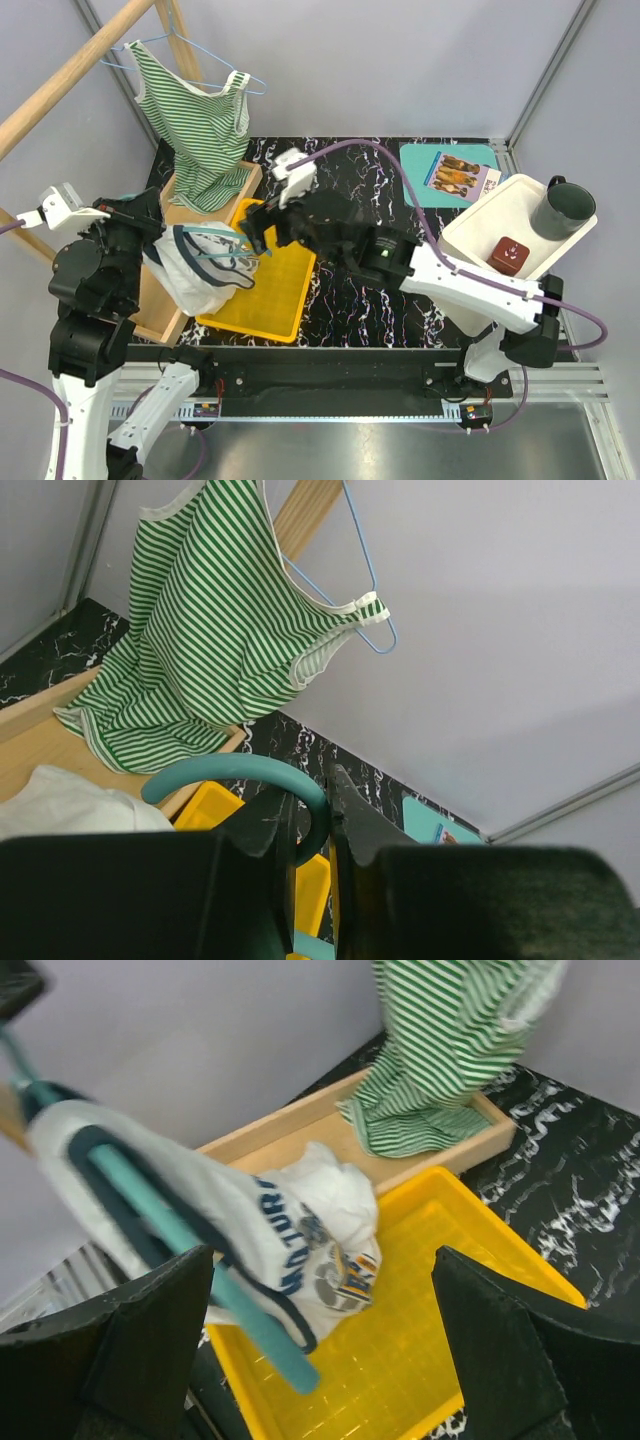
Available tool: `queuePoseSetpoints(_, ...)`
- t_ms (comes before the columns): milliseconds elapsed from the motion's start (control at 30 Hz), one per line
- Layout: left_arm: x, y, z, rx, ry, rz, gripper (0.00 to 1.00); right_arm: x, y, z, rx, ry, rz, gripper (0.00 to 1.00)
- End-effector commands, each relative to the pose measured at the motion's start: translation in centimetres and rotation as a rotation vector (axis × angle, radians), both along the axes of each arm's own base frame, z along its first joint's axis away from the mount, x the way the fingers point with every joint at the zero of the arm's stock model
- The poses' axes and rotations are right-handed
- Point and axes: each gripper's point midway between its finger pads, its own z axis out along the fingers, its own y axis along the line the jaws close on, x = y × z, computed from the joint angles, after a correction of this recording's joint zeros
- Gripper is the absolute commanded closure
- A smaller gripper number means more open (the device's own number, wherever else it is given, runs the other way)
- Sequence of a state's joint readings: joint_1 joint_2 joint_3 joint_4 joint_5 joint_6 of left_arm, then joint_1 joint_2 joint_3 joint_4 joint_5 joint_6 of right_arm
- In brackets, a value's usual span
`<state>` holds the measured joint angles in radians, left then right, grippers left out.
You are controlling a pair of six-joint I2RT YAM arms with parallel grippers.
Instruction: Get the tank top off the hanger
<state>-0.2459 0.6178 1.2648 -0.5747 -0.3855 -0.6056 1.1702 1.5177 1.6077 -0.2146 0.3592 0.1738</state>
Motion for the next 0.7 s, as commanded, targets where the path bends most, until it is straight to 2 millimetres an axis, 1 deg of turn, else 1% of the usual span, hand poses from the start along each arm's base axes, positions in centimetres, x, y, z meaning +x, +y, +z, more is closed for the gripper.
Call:
queuePoseSetpoints(0,-0.1,0.9,1.6,0.028,-0.065,0.043,1.0,-4.4,5.1,3.6,0.003,-0.134,0.111,0.04)
queuePoseSetpoints(33,0.1,0.6,1.5,0.04,-0.06,0.032,1.0,-4.8,5.9,3.7,-0.011,-0.157,0.131,0.05)
queuePoseSetpoints(67,0.1,0.5,1.6,0.043,-0.061,0.026,1.0,-5.2,7.3,3.9,-0.008,-0.165,0.146,0.06)
queuePoseSetpoints(100,0.0,0.5,1.6,0.046,-0.062,0.022,1.0,-6.4,8.4,3.9,-0.003,-0.166,0.184,0.07)
queuePoseSetpoints(133,-0.1,0.5,1.6,0.048,-0.064,0.022,1.0,-6.7,9.0,4.0,-0.018,-0.19,0.204,0.09)
queuePoseSetpoints(167,0.0,0.5,1.4,0.05,-0.059,0.022,1.0,-7.0,10.2,3.7,-0.017,-0.19,0.226,0.11)
queuePoseSetpoints(200,-0.2,0.6,1.5,0.048,-0.065,0.024,1.0,-7.8,11.1,3.5,-0.01,-0.186,0.28,0.12)
queuePoseSetpoints(233,-0.4,0.7,1.5,0.043,-0.069,0.03,1.0,-8.2,11.7,3.5,-0.003,-0.181,0.306,0.14)
queuePoseSetpoints(267,-0.5,0.8,1.6,0.042,-0.074,0.032,1.0,-8.3,12.7,2.1,-0.023,-0.171,0.325,0.15)
queuePoseSetpoints(300,-0.6,0.8,1.7,0.041,-0.077,0.03,1.0,-8.7,13.3,1.6,-0.03,-0.168,0.35,0.17)
queuePoseSetpoints(333,-0.7,0.7,1.8,0.035,-0.079,0.026,1.0,-8.6,13.7,1.0,-0.04,-0.167,0.358,0.18)
queuePoseSetpoints(367,-0.8,0.8,1.9,0.034,-0.084,0.027,1.0,-8.6,14.3,0.1,-0.049,-0.168,0.363,0.22)
queuePoseSetpoints(433,-1.0,0.7,2.0,0.026,-0.09,0.021,1.0,-8.6,14.9,-1.1,-0.066,-0.168,0.376,0.23)
queuePoseSetpoints(500,-1.1,0.5,2.0,0.018,-0.091,0.011,1.0,-8.9,15.7,-1.6,-0.054,-0.181,0.404,0.25)
queuePoseSetpoints(533,-1.0,0.5,1.9,0.014,-0.091,0.011,1.0,-8.9,15.9,-2.3,-0.058,-0.179,0.406,0.26)
queuePoseSetpoints(567,-1.0,0.4,1.8,0.013,-0.09,0.007,1.0,-8.9,16.2,-2.2,-0.044,-0.183,0.41,0.29)
queuePoseSetpoints(633,-1.0,0.4,1.6,0.013,-0.084,0.006,1.0,-9.0,16.1,-2.6,-0.043,-0.179,0.409,0.31)
queuePoseSetpoints(667,-1.0,0.4,1.6,0.015,-0.084,0.007,1.0,-8.8,16.1,-2.2,-0.022,-0.187,0.394,0.3)
